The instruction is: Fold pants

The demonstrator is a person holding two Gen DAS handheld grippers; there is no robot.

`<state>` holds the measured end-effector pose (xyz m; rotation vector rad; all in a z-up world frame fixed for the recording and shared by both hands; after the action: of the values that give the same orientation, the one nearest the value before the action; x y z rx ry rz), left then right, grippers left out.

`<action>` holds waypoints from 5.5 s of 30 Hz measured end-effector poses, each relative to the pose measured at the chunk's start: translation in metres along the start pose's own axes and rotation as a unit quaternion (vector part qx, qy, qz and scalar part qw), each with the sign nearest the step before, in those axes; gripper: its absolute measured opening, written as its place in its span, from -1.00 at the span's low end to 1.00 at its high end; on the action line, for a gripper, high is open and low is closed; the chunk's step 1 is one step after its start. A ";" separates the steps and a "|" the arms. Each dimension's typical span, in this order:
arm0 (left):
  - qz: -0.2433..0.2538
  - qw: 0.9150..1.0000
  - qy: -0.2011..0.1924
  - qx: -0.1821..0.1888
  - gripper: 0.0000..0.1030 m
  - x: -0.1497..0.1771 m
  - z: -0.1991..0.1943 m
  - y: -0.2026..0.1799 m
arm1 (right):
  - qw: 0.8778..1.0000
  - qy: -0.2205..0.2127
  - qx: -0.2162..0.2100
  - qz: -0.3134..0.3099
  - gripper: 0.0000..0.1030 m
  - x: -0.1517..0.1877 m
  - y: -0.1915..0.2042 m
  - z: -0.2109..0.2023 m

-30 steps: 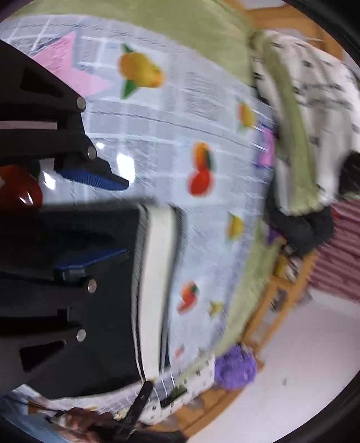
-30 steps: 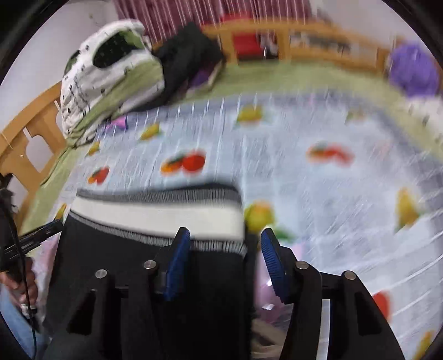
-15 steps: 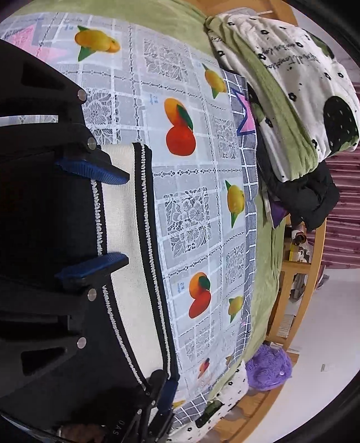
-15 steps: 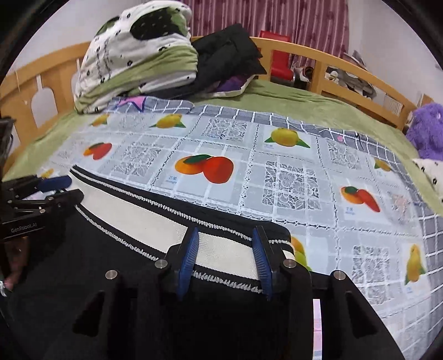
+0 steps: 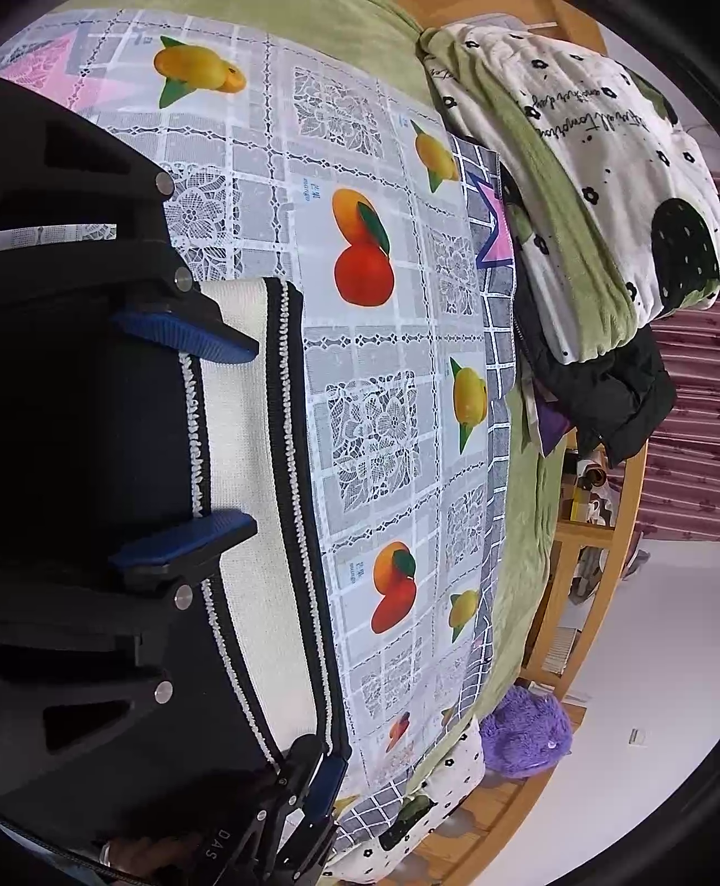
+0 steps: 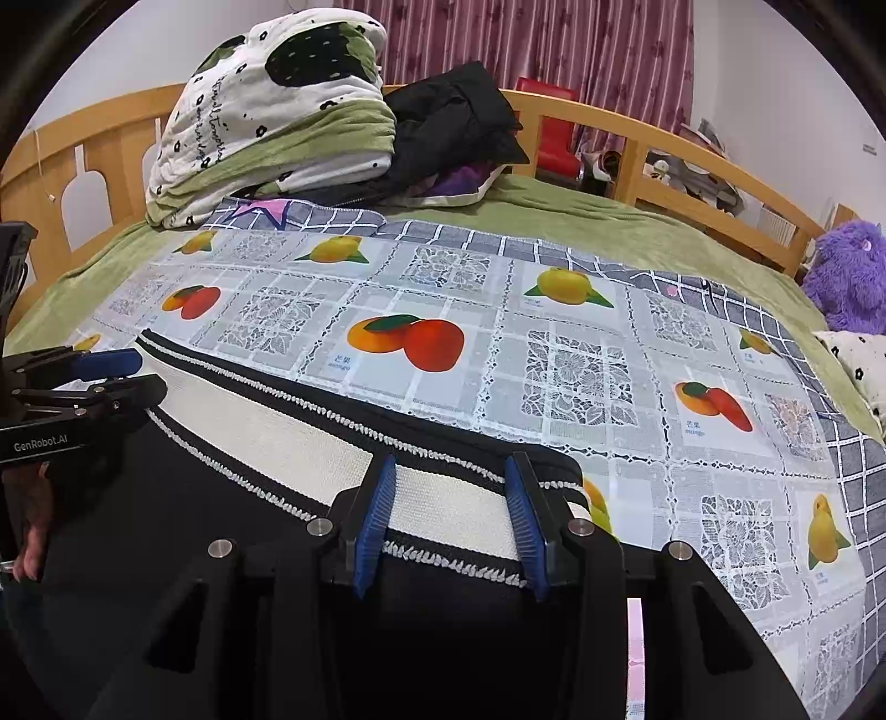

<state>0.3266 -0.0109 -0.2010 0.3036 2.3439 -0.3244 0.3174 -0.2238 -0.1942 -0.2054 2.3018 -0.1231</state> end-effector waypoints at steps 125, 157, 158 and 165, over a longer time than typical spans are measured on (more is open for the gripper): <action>-0.052 0.995 -0.062 -0.053 0.52 0.109 -0.289 -0.072 | 0.995 0.036 0.023 0.094 0.83 0.109 -0.001 -0.272; -0.044 0.993 -0.080 -0.077 0.68 0.132 -0.341 -0.099 | 0.991 -0.006 0.062 0.118 0.96 0.128 -0.001 -0.361; -0.046 0.993 -0.079 -0.076 0.68 0.132 -0.341 -0.099 | 0.991 -0.008 0.062 0.119 0.96 0.128 -0.002 -0.361; -0.046 0.993 -0.082 -0.074 0.69 0.133 -0.343 -0.099 | 0.991 -0.008 0.065 0.118 0.96 0.128 -0.003 -0.361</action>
<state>-0.0179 0.0211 -0.0418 0.0939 2.2083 -0.2100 -0.0345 -0.2426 -0.0433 0.1326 2.2741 -0.1498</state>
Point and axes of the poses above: each gripper's, at about its wrist camera, not at the fingertips, and z roughly the way its jaws point, y to its left, x to its underside, the point moved 6 cm from there along z, roughly the way its jaws point, and after that the axes turned 5 degrees about x, right-handed, at the moved point
